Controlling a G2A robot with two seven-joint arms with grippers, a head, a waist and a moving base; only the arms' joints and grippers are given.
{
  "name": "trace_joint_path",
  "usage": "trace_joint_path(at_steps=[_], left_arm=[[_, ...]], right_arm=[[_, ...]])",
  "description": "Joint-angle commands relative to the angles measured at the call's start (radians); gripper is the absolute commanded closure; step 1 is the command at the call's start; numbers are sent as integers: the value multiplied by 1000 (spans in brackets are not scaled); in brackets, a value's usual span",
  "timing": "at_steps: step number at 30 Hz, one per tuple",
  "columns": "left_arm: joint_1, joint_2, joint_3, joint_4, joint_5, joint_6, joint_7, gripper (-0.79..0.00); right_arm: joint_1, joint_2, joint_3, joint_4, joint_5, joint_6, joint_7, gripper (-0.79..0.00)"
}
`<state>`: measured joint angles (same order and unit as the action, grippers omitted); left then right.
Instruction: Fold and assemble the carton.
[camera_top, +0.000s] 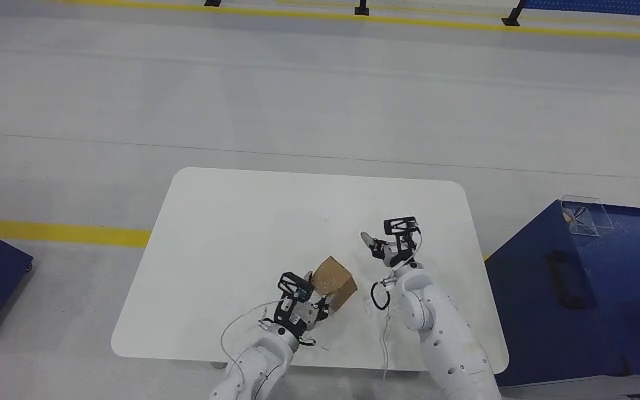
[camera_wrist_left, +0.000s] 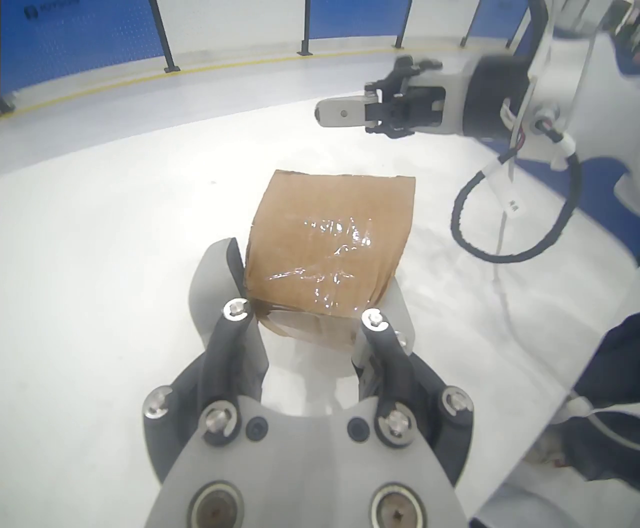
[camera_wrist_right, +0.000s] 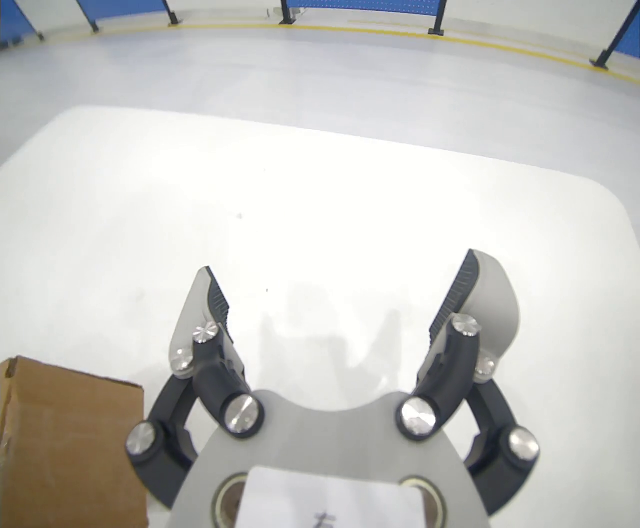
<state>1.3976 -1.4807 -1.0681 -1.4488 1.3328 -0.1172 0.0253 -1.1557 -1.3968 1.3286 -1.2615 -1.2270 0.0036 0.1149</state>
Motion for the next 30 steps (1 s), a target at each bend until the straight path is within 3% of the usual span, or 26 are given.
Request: trace_joint_path(at_steps=[1,7,8,9,10,17,20,23,26,27,30], left_arm=[[35,-7,-8,-60,-208,21,-109,0],[51,-23,-44,-136,-634,196,-435,0],[45,-24,-51,-137,-683,208,-469,-175],[40,-23,-58,-130,-702,225,-490,-443],[33,-21,-60,-121,-689,239,-503,-785],[41,-20,-79,-126,-700,329,-444,-785],[74,-19,-88,-174,-647,377,-296,-785],[110,-19,-70,-220,-566,308,-108,-785],[115,-11,-1,-198,-332,202,8,-148],[114,-8,18,-186,-249,197,31,0],[96,-8,80,-141,-93,207,18,0]], right_arm=[[-6,1,12,-5,34,-4,5,-785],[-1,1,1,10,42,-28,33,-785],[1,1,-2,13,42,-29,33,-785],[2,0,-6,16,41,-29,33,-785],[3,0,-9,19,42,-28,32,-785],[8,-3,-26,32,35,-31,46,-785],[8,-3,-26,32,35,-31,46,-785],[8,-3,-26,32,35,-31,46,-785],[8,-3,-26,32,35,-31,46,-785],[8,-3,-26,32,35,-31,46,-785],[8,-3,-26,32,35,-31,46,-785]])
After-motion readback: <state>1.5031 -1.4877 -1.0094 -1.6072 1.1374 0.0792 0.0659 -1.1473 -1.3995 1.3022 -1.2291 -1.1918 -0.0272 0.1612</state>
